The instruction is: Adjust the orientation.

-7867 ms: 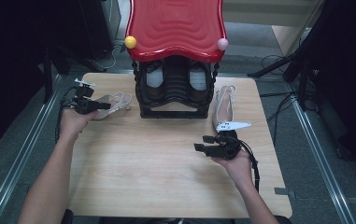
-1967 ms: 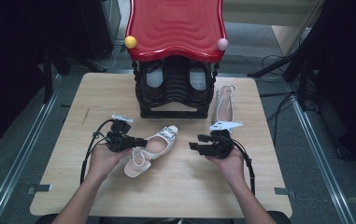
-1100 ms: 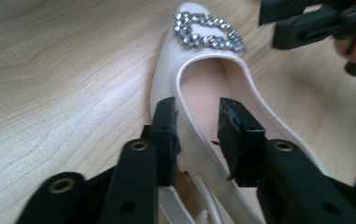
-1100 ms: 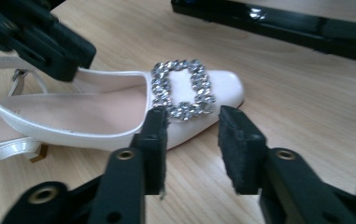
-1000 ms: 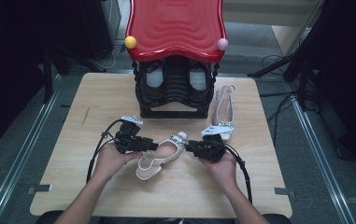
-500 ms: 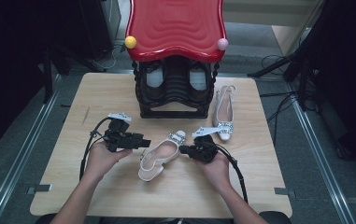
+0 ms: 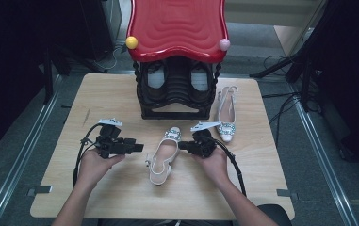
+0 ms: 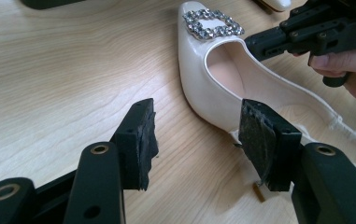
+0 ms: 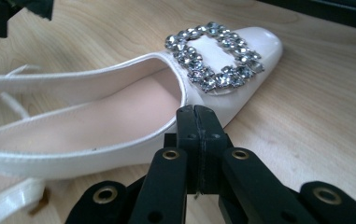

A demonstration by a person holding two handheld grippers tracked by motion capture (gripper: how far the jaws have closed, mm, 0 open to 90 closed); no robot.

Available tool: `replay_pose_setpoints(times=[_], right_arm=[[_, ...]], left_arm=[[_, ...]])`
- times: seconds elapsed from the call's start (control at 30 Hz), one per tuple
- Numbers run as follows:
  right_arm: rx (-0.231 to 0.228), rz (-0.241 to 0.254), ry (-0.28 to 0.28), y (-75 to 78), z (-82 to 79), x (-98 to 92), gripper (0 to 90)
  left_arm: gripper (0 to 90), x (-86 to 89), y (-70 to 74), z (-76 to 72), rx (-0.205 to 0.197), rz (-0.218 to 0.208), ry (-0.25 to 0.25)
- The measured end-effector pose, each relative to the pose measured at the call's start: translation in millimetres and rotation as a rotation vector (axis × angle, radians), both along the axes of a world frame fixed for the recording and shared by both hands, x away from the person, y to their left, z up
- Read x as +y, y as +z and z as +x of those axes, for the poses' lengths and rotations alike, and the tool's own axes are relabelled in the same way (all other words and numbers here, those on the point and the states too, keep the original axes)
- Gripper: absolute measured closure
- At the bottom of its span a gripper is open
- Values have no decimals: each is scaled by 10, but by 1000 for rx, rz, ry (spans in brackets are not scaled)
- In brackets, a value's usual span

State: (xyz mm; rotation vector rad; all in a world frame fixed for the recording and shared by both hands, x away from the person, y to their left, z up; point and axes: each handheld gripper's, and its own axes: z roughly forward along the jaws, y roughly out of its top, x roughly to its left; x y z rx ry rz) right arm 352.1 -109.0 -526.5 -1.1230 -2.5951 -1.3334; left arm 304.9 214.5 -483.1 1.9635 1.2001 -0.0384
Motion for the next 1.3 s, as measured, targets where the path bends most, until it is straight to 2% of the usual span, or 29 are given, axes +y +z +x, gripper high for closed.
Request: replay_pose_setpoints(times=[0.27, 0.47, 0.63, 0.97, 1.0, 1.07, 1.1, 1.13, 1.27, 1.3], right_arm=[[-1, -9, 4, 9, 83, 69, 900], [-6, -16, 3, 33, 97, 51, 896], [-17, -21, -5, 71, 82, 9, 891], [-45, 4, -49, 207, 10, -289, 880], [-44, 15, -62, 245, -19, -370, 879], [-50, 14, -68, 260, -32, -410, 879], [-62, 15, -79, 285, -48, -492, 879], [-62, 15, -79, 285, -48, -492, 879], [-68, 20, -124, 334, -49, -722, 871], [-68, 20, -124, 334, -49, -722, 871]], left_arm=[[455, 116, -16, -53, 0, -3, 40], [451, 115, -25, -32, 1, -5, 34], [433, 113, -29, 6, -13, -5, 27], [423, 73, -68, 139, -16, 22, 5], [421, 61, -89, 161, -19, 18, 4], [418, 53, -102, 175, -14, 17, 5], [419, 45, -109, 196, -7, 24, -2], [419, 33, -112, 210, -4, 32, -3], [419, 3, -108, 266, -11, 28, -13], [419, 3, -108, 266, -11, 28, -13]])
